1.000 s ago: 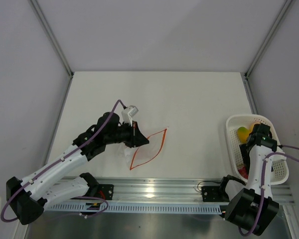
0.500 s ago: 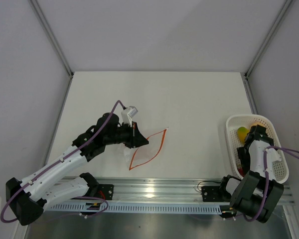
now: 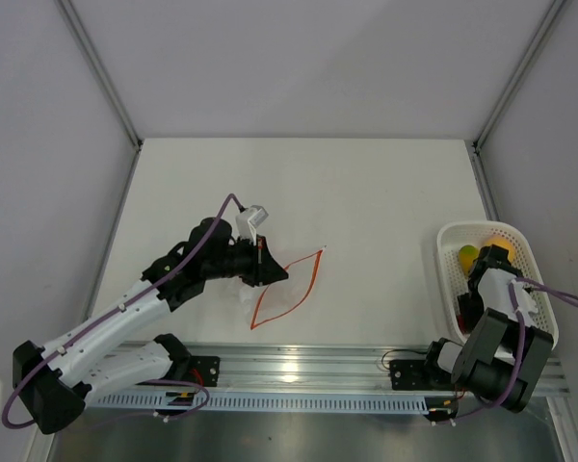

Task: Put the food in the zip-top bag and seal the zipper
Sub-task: Pick up the fake fruit from the bin.

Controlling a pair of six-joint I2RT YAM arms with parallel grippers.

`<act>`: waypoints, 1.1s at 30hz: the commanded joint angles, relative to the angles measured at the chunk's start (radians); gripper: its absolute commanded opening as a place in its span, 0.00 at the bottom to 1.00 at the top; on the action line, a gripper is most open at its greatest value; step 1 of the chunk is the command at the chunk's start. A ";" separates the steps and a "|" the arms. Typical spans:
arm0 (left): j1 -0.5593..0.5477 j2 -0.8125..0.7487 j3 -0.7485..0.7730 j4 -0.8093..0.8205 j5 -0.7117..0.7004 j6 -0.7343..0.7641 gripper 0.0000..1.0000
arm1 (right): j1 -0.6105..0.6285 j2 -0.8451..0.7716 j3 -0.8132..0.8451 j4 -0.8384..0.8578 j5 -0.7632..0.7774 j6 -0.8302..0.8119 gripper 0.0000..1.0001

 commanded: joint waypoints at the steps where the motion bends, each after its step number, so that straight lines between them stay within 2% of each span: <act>1: -0.008 0.003 0.001 0.036 0.023 0.011 0.00 | -0.004 0.027 -0.033 0.067 0.004 -0.007 0.45; 4: -0.007 0.006 -0.001 0.042 0.021 0.009 0.01 | -0.004 0.004 -0.027 0.068 -0.014 -0.027 0.22; 11: -0.007 0.009 -0.001 0.047 0.021 0.008 0.01 | -0.004 -0.160 0.022 -0.002 -0.052 -0.034 0.00; 16: -0.007 0.017 0.010 0.045 0.020 0.009 0.01 | 0.010 -0.333 0.128 -0.039 -0.095 -0.100 0.00; 20: -0.007 0.020 0.012 0.055 0.027 0.003 0.01 | 0.031 -0.392 0.248 -0.060 -0.135 -0.192 0.00; 22: -0.007 0.025 0.013 0.067 0.034 -0.003 0.01 | 0.045 -0.407 0.303 -0.042 -0.186 -0.246 0.00; 25: -0.007 0.037 0.019 0.079 0.052 -0.012 0.01 | 0.094 -0.430 0.335 0.013 -0.351 -0.303 0.00; 29: -0.007 0.045 0.029 0.087 0.060 -0.020 0.01 | 0.233 -0.502 0.340 0.107 -0.595 -0.332 0.00; 33: -0.007 0.048 0.027 0.091 0.060 -0.026 0.01 | 0.446 -0.553 0.328 0.248 -0.757 -0.356 0.00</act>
